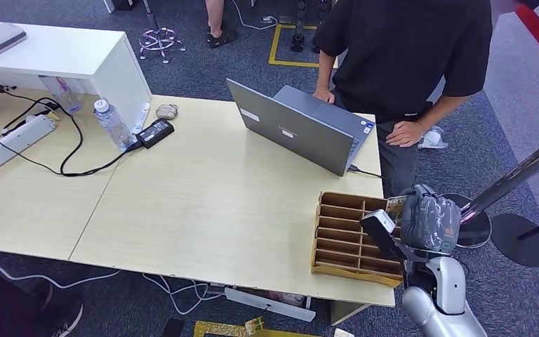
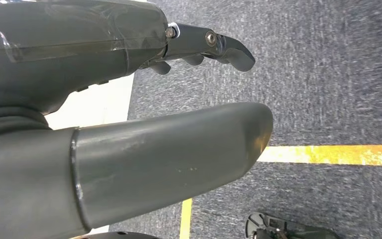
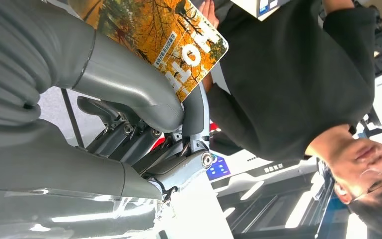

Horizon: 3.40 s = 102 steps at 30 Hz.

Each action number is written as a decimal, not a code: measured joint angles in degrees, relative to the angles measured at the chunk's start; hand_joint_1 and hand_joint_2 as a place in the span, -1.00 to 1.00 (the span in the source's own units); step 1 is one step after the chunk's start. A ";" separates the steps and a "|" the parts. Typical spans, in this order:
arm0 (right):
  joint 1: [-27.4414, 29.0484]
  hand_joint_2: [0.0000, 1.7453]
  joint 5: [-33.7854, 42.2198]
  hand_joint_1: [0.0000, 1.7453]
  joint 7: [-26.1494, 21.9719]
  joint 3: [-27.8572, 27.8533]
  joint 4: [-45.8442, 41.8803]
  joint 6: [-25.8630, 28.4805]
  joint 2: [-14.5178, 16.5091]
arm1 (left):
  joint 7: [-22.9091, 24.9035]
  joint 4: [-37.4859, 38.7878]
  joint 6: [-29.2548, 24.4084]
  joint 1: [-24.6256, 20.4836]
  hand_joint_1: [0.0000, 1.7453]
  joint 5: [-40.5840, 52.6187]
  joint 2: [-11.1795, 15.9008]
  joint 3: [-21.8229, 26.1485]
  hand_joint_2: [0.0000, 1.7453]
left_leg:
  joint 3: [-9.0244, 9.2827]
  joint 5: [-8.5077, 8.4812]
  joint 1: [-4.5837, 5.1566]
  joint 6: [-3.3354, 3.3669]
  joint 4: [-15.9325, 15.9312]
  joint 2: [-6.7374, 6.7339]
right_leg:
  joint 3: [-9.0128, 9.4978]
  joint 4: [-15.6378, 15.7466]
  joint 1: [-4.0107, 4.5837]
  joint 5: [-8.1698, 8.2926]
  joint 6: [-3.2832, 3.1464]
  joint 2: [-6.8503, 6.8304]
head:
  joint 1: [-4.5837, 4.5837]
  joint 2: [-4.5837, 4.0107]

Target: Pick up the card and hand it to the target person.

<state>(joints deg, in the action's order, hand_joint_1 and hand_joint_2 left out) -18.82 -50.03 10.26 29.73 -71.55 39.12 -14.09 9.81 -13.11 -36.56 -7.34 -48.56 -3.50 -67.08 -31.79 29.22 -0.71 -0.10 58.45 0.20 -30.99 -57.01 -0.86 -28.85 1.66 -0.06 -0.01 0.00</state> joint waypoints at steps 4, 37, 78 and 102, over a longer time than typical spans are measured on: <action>-0.82 1.00 0.09 1.00 -1.40 -1.50 0.13 0.00 0.66 | -0.40 0.00 0.08 -0.01 -1.00 0.11 0.01 0.00 -1.00 | 0.00 0.00 0.00 0.00 0.00 0.00 | 0.00 0.00 0.00 0.00 0.00 0.00 | 0.00 0.00; -20.64 1.00 5.07 1.00 -5.70 -1.44 23.80 -0.03 6.34 | -1.20 0.00 2.57 -0.07 -1.00 1.62 1.51 -0.25 -1.00 | -0.03 -0.01 0.00 0.00 0.01 0.06 | 0.00 -0.01 0.00 0.00 0.00 -0.04 | 0.00 0.00; -14.80 1.00 41.27 -1.00 -33.22 -13.59 20.72 0.00 10.31 | -0.57 0.00 1.69 -0.08 -1.00 3.15 1.87 -1.14 -1.00 | 0.01 -0.01 0.00 0.00 0.02 0.02 | -0.01 -0.01 0.00 0.01 0.00 0.01 | 0.00 0.00; 7.36 1.00 36.20 -1.00 -26.60 -5.46 -7.87 -0.03 4.68 | 0.01 0.00 1.20 -0.05 -1.00 2.30 1.66 -1.07 -1.00 | -0.01 0.01 -0.01 0.00 -0.01 0.04 | -0.01 0.01 0.01 0.00 0.00 -0.04 | 0.00 0.00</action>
<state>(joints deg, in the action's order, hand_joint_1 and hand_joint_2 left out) -11.45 -13.83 -16.34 24.27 -79.42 39.10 -9.42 9.82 -13.11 -35.36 -7.39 -46.26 -1.84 -68.15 -31.80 29.23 -0.72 -0.10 58.44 0.24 -31.00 -57.00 -0.85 -28.86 1.66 -0.10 -0.01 0.00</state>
